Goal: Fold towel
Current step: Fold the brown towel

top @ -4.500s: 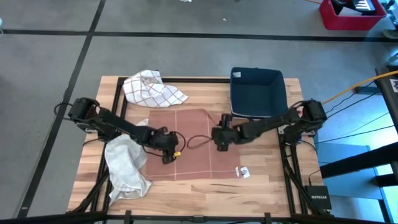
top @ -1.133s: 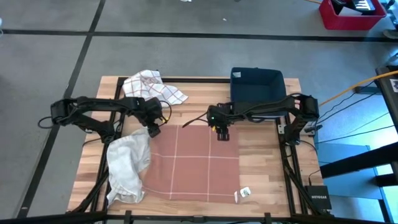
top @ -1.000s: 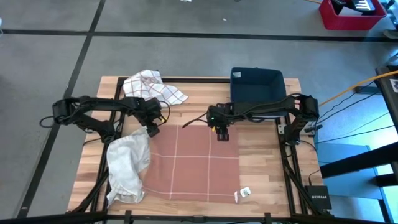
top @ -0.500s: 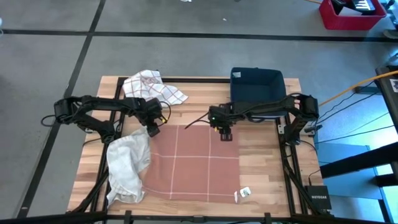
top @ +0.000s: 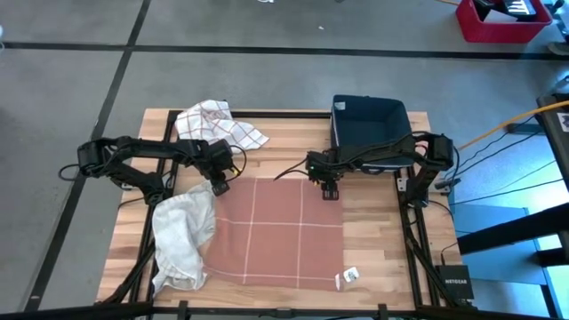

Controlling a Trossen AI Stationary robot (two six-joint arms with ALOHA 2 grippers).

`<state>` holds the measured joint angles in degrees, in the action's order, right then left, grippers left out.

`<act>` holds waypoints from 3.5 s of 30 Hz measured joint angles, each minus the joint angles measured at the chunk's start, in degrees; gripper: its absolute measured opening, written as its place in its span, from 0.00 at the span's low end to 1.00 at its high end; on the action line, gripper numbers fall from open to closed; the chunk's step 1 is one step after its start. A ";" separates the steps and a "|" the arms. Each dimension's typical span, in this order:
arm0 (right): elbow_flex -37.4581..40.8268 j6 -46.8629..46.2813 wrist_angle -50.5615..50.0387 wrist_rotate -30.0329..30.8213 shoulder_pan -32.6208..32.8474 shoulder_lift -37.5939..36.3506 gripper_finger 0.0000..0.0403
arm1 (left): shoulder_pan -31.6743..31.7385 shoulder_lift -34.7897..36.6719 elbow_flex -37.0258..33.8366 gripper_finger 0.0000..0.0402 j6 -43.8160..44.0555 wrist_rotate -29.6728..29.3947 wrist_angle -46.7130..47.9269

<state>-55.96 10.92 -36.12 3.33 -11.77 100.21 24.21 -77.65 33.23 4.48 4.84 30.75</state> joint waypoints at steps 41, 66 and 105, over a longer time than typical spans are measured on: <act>1.70 3.06 3.17 -4.32 -0.59 0.19 0.13 | -0.07 0.02 0.04 0.02 -1.63 0.02 -0.19; -14.80 -5.49 -17.65 16.18 10.92 -9.09 0.01 | -13.06 23.16 12.00 0.00 5.09 -9.16 17.43; -16.55 -59.00 -7.95 6.27 59.43 -16.13 0.01 | -76.39 8.54 22.75 0.00 45.31 -18.51 -1.98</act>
<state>-72.51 -48.08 -44.07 9.59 47.66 84.08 -52.18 -69.10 55.99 49.79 -13.67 28.77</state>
